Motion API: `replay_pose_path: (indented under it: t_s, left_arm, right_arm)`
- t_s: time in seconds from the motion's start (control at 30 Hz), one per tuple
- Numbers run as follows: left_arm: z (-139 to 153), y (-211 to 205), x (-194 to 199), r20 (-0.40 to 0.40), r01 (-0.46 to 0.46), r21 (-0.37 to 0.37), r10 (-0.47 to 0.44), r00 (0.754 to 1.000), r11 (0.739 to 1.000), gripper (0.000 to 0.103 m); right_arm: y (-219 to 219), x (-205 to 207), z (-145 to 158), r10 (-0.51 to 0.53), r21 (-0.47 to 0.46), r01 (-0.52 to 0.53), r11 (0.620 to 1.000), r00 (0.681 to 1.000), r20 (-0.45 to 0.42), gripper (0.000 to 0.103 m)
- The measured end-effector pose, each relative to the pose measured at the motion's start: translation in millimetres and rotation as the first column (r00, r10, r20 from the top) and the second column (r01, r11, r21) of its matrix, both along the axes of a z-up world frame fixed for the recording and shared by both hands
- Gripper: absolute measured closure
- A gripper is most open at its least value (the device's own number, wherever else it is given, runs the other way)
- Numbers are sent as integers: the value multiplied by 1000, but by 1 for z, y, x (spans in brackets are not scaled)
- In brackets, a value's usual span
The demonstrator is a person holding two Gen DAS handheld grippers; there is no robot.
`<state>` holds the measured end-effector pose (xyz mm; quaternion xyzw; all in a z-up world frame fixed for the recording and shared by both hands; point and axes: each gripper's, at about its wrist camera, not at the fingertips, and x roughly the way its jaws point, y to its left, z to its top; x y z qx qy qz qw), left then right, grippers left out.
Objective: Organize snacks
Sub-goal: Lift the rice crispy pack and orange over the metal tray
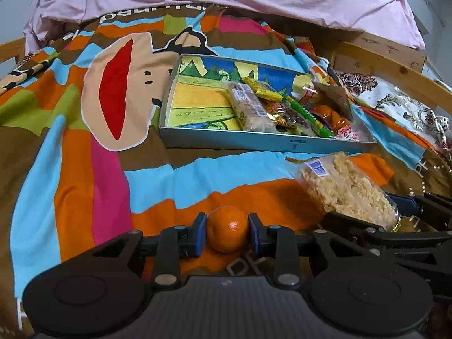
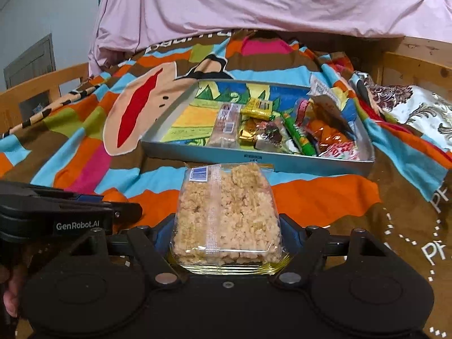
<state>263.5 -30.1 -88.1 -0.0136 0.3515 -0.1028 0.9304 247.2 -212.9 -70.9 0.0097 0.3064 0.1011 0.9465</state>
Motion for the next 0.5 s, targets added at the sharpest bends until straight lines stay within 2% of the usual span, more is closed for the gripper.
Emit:
replay_pose_path:
  t_s: [0.5]
  left_arm:
    - [21,-18,-5,50,-58,-63,61,997,996,70]
  right_arm:
    - [-25,-5,20,-56,47,52,998,995,79,27]
